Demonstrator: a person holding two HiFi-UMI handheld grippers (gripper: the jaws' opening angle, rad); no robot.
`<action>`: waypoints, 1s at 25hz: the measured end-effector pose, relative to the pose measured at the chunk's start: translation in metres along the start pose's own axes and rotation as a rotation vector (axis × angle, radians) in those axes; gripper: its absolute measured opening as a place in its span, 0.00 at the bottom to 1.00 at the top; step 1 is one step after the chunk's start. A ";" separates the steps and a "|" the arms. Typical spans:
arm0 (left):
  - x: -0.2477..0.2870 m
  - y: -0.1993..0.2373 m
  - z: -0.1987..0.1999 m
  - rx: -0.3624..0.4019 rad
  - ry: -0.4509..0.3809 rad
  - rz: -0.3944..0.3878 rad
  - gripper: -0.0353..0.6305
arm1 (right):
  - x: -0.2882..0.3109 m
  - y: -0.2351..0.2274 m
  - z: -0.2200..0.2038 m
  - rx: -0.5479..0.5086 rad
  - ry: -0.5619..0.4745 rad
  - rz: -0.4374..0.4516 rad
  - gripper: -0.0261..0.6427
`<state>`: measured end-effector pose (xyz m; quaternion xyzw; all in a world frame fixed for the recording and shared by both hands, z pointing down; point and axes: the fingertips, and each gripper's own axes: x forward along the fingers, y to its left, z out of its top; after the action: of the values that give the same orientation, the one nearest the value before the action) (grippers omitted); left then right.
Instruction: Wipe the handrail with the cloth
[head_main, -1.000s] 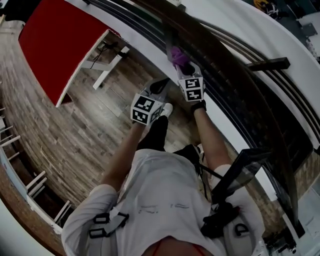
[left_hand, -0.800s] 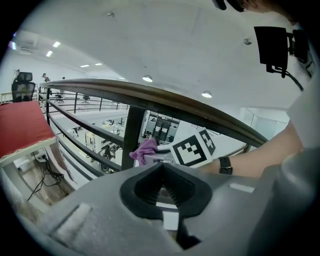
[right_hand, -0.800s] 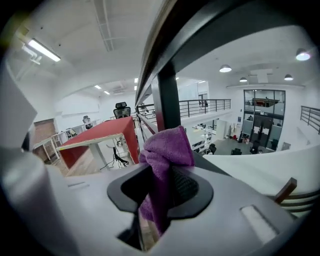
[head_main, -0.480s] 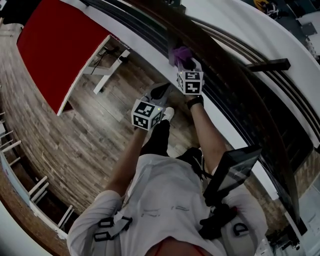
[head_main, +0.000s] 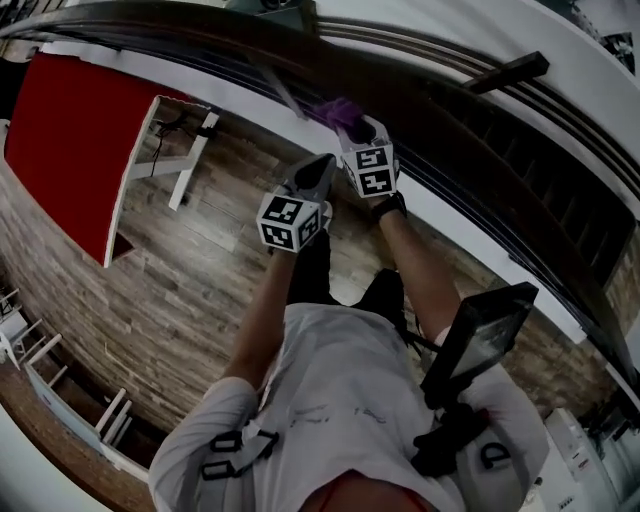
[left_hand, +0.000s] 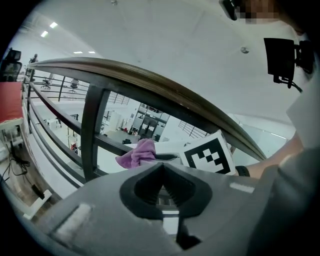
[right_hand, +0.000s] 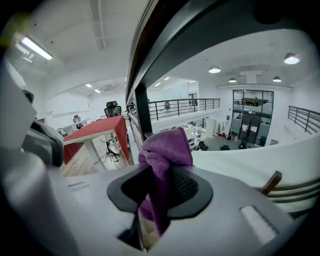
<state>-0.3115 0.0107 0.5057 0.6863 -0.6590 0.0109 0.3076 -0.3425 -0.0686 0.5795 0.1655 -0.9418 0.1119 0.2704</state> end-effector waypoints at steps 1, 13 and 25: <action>0.004 -0.009 -0.003 0.007 0.008 -0.010 0.06 | -0.010 -0.007 -0.006 0.010 0.002 -0.014 0.19; 0.041 -0.079 -0.041 0.119 0.135 -0.122 0.06 | -0.110 -0.063 -0.078 0.100 0.022 -0.134 0.19; 0.100 -0.238 -0.090 0.202 0.249 -0.403 0.06 | -0.246 -0.148 -0.163 0.226 0.050 -0.346 0.19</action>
<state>-0.0462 -0.0537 0.5243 0.8244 -0.4614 0.0997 0.3122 -0.0140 -0.0941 0.5980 0.3514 -0.8738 0.1726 0.2885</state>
